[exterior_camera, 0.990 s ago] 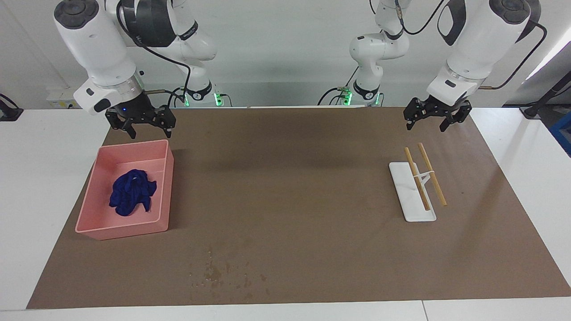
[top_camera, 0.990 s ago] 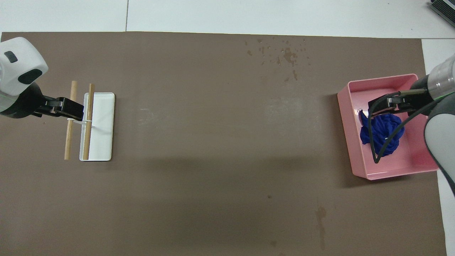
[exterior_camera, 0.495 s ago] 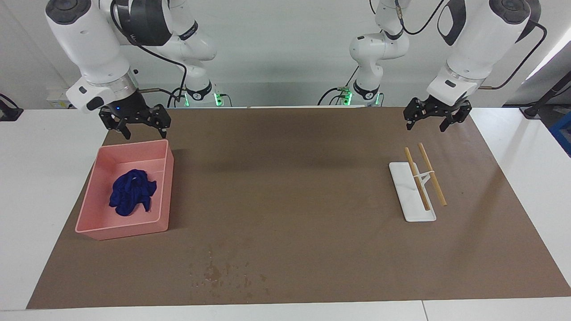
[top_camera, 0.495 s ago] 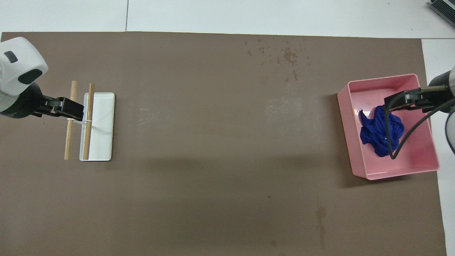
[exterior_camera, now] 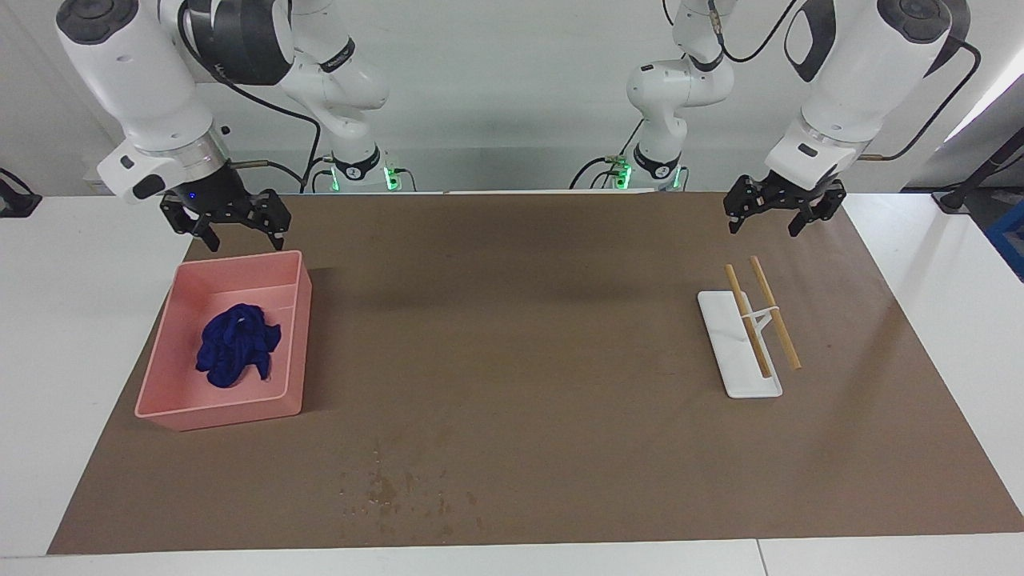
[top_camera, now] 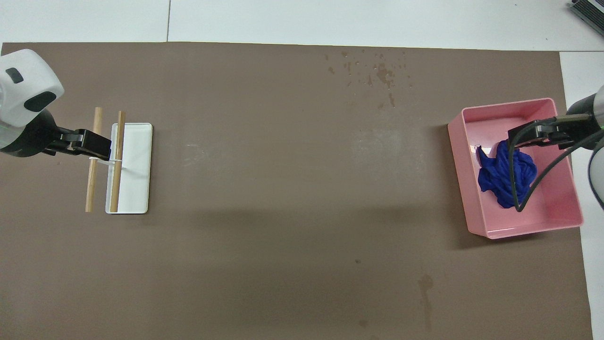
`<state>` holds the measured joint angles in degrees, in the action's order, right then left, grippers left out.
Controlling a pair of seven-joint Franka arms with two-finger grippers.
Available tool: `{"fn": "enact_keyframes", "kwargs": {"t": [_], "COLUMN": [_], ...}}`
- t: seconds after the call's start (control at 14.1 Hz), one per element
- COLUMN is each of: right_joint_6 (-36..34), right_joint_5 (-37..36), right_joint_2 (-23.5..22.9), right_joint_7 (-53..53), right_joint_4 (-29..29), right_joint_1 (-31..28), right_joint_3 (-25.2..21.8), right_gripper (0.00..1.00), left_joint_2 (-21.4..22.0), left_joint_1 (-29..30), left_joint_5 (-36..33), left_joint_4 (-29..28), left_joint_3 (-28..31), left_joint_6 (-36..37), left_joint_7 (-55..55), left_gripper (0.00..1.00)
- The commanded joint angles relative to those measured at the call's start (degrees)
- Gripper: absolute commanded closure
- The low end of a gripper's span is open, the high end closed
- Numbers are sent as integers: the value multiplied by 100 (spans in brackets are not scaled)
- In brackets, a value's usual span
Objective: Wipe water with towel using both arms
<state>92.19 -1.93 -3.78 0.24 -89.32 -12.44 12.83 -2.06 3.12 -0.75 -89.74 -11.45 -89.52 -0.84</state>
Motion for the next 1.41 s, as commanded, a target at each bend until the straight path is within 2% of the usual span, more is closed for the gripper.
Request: {"fn": "enact_keyframes", "kwargs": {"t": [0.0,1.34], "right_joint_6": [63,212], "right_joint_5": [245,299], "right_joint_2": [-17,-35], "right_joint_7": [-95,-139], "right_joint_4": [20,-15], "right_joint_1": [-83,-74], "right_joint_3": [27,27], "right_gripper": [0,0], "left_joint_2": [127,118], "left_joint_1": [22,22], "left_joint_5": [5,5], "left_joint_4": [-132,-132], "left_joint_3": [11,11], "left_joint_6": [-13,-13], "left_joint_7": [-39,-39], "left_gripper": [0,0]}}
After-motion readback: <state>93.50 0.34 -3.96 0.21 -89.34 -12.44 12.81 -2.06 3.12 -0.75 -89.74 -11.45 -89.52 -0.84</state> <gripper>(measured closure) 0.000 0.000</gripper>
